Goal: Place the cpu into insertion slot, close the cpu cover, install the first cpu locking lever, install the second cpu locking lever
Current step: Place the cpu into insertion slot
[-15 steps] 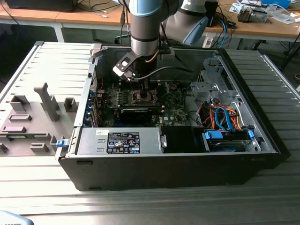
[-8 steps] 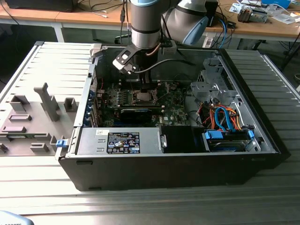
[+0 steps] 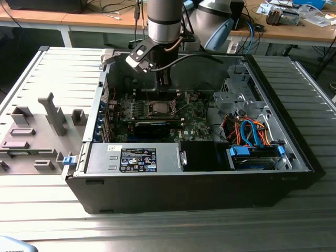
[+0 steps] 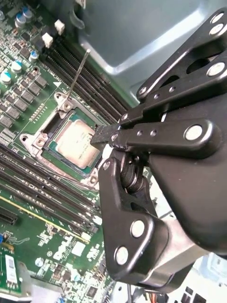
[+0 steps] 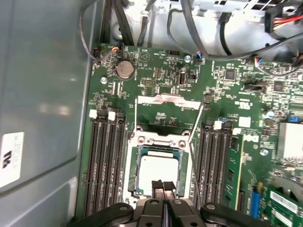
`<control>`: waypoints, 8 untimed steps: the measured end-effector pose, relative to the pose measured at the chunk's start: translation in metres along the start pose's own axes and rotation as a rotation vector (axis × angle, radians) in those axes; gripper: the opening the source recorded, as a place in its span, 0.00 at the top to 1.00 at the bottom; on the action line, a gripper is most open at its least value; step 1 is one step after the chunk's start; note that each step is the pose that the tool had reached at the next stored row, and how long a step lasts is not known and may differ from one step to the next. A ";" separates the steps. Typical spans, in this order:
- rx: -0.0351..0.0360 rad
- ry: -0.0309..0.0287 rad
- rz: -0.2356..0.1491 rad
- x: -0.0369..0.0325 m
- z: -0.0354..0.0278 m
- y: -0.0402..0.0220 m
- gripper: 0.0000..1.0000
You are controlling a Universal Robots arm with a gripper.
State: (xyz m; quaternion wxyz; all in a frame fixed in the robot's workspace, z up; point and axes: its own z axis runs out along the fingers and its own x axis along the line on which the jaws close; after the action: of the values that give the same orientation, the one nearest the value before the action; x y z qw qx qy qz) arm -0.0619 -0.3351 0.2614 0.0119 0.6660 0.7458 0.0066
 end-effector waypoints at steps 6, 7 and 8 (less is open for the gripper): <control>0.0004 -0.0010 0.000 -0.0001 -0.0113 0.0006 0.89; 0.0004 -0.0009 0.000 -0.0001 -0.0112 0.0006 0.89; 0.0003 -0.0008 0.000 -0.0001 -0.0112 0.0006 0.89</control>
State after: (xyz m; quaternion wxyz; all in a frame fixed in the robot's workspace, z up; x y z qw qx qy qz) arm -0.0616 -0.3350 0.2727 0.0121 0.6660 0.7458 0.0062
